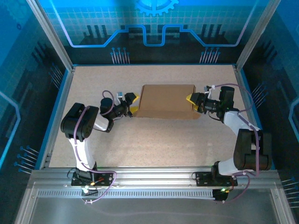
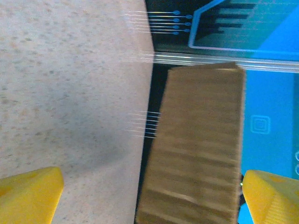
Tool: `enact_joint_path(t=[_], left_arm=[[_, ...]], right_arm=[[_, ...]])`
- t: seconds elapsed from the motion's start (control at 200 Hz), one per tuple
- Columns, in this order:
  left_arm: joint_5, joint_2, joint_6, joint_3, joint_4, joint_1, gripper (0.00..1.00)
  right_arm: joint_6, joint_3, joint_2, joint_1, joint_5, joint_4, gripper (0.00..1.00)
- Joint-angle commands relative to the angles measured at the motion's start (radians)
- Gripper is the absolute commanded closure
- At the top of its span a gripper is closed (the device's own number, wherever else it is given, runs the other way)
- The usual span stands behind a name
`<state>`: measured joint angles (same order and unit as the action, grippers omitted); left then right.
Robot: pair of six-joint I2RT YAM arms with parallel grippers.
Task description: Fold the paper box
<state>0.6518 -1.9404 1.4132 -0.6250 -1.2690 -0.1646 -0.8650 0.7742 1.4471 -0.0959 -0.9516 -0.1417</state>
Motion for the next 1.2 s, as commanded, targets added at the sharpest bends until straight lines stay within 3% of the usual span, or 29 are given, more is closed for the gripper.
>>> enact_joint_path(t=[0.0, 0.36, 0.475, 0.865, 1.196], left_arm=[[0.035, 0.002, 0.042, 0.012, -0.112, 0.002, 0.01], [0.088, -0.012, 0.066, -0.033, -0.128, -0.028, 0.14], [0.104, -0.003, 0.069, -0.048, -0.132, -0.044, 0.28], [0.137, 0.049, 0.067, -0.053, -0.131, -0.047, 0.52], [0.108, 0.045, -0.003, -0.049, -0.025, -0.043, 0.57]], right_arm=[[-0.015, 0.022, -0.024, -0.017, -0.034, 0.002, 0.45], [-0.064, 0.045, -0.008, 0.019, -0.064, -0.056, 0.45], [-0.068, 0.05, 0.002, 0.024, -0.067, -0.056, 0.45], [-0.064, 0.064, 0.051, 0.034, -0.053, -0.024, 0.41], [0.031, 0.098, 0.042, 0.027, 0.024, 0.117, 0.09]])
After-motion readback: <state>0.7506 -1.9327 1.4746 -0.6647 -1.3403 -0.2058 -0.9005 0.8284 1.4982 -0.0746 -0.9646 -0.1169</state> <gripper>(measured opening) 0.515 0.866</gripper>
